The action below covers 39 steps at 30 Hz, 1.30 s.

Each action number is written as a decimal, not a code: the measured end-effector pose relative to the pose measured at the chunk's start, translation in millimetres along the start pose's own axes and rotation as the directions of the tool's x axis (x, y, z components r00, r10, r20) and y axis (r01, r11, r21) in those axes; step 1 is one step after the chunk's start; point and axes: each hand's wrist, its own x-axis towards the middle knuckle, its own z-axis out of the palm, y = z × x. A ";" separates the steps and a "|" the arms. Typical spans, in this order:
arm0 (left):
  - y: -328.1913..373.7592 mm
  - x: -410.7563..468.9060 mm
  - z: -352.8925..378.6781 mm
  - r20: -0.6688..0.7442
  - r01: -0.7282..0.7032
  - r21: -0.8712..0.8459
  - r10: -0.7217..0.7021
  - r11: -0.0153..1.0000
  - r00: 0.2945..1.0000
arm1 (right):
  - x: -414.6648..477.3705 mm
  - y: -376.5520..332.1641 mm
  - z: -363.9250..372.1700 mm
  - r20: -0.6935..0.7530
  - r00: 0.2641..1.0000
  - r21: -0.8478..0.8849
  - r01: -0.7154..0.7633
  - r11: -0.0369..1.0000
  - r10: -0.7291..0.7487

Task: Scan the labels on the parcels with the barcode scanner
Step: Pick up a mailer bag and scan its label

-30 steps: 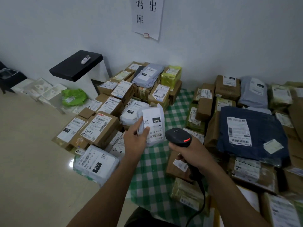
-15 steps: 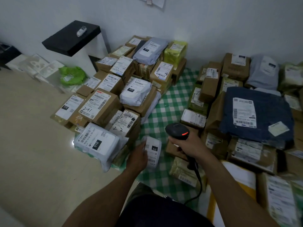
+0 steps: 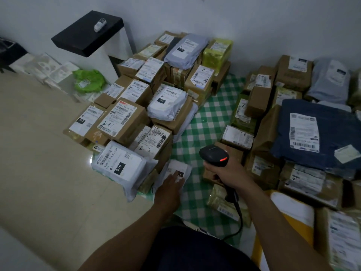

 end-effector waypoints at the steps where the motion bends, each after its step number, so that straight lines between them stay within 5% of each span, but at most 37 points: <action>1: 0.5 -0.1 -4.9 -0.004 0.007 0.005 -0.007 1.000 1.000 | 0.4 2.7 0.3 -0.005 1.000 0.006 -0.005 1.000 0.006; 6: 28.0 16.0 -25.6 -0.139 0.022 -0.210 -0.052 0.977 0.989 | 0.8 6.5 -14.9 -0.087 0.996 0.023 -0.030 0.999 0.032; 10: 80.6 41.2 -36.9 0.043 0.087 -0.478 -0.076 0.874 0.996 | -5.8 13.8 -32.5 -0.160 0.987 0.048 -0.020 0.999 0.027; 15: 113.0 76.8 -13.7 0.252 0.252 -0.617 -0.116 0.745 0.961 | -16.7 21.2 -52.8 -0.231 0.972 0.056 -0.040 0.998 0.052; 23: 117.4 70.4 -8.4 0.242 0.360 -0.763 -0.278 0.537 0.929 | -20.9 25.3 -63.7 -0.246 0.967 0.069 -0.054 0.996 0.069; 30: 117.7 60.0 -18.8 0.231 0.318 -0.855 -0.247 0.410 0.941 | -19.7 23.1 -68.0 -0.246 0.967 0.075 -0.044 0.996 0.061; 34: 102.9 37.5 -29.3 0.071 0.157 -0.898 -0.218 0.410 0.973 | -25.5 17.5 -68.0 -0.272 0.961 0.116 -0.015 0.993 0.047; 39: 90.3 8.0 -59.8 -0.081 -0.011 -0.955 -0.224 0.296 0.971 | -28.3 7.5 -58.8 -0.306 0.951 0.210 0.111 0.972 -0.042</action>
